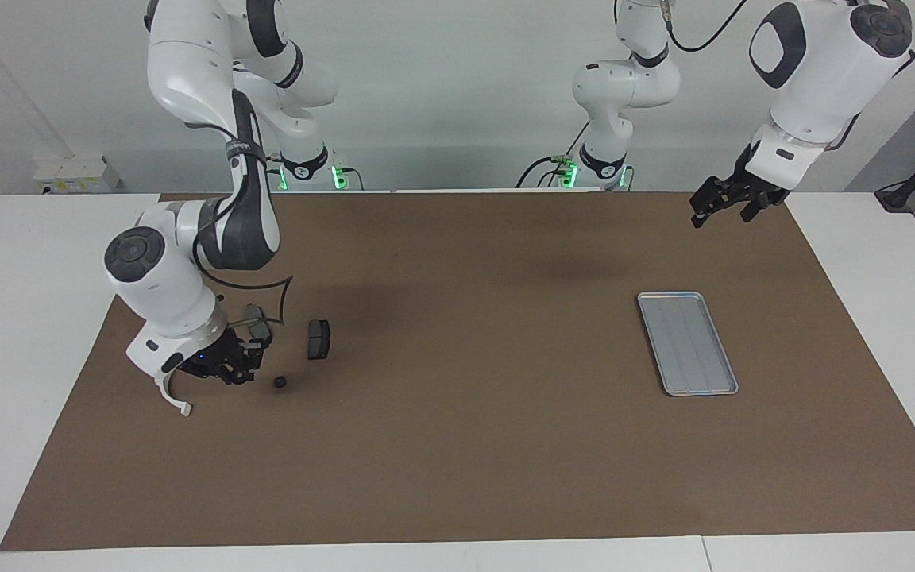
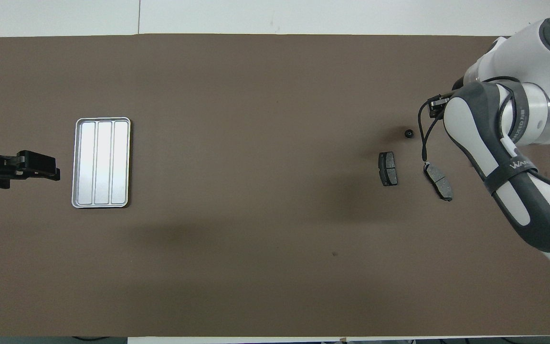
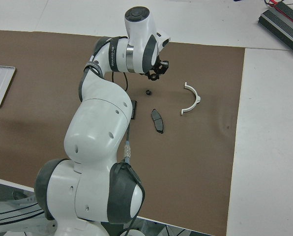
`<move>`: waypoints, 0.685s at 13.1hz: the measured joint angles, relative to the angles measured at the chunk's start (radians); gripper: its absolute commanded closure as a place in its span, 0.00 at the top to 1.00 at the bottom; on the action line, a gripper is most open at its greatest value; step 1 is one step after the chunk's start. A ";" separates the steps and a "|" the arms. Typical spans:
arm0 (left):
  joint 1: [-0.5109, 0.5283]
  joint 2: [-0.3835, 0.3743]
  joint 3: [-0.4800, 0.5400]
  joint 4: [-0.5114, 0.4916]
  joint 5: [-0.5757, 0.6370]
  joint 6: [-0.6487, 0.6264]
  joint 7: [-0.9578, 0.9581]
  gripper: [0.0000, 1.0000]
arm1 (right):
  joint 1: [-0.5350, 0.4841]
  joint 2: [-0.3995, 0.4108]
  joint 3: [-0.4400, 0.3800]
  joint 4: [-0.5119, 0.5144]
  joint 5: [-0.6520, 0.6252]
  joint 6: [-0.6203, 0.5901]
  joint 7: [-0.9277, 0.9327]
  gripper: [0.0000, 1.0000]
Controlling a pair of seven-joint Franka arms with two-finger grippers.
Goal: Pick bearing gear from pile to tray
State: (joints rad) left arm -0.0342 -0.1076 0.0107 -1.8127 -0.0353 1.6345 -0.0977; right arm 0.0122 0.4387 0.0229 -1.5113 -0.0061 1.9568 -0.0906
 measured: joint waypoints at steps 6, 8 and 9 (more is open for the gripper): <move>0.000 0.041 0.001 0.124 0.000 -0.100 0.000 1.00 | 0.257 -0.034 0.006 0.077 -0.025 -0.149 0.396 0.00; 0.000 0.049 0.000 0.124 0.000 -0.100 0.000 1.00 | 0.372 -0.044 0.007 0.075 -0.034 -0.154 0.559 0.00; 0.000 0.052 -0.001 0.124 0.000 -0.099 0.000 1.00 | 0.427 -0.050 0.008 0.073 -0.036 -0.154 0.632 0.00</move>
State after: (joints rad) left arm -0.0344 -0.0557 0.0095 -1.6887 -0.0353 1.5354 -0.0977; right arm 0.4390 0.3891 0.0305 -1.4380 -0.0416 1.8025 0.5414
